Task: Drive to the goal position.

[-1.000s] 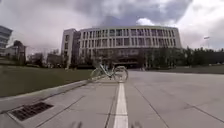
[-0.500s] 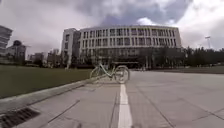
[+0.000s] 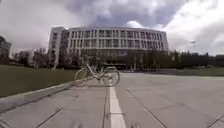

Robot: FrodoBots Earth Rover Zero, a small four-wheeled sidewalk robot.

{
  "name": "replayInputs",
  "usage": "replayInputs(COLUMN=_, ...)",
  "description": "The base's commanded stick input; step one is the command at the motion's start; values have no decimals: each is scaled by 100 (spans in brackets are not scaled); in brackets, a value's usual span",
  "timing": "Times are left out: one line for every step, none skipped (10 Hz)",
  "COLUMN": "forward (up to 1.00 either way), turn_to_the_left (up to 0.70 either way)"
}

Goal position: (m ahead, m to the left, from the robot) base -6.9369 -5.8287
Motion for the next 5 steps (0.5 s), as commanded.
replayInputs(forward=70, turn_to_the_left=-35)
replayInputs(forward=70, turn_to_the_left=-35)
replayInputs(forward=70, turn_to_the_left=-35)
replayInputs(forward=70, turn_to_the_left=-35)
replayInputs(forward=70, turn_to_the_left=-35)
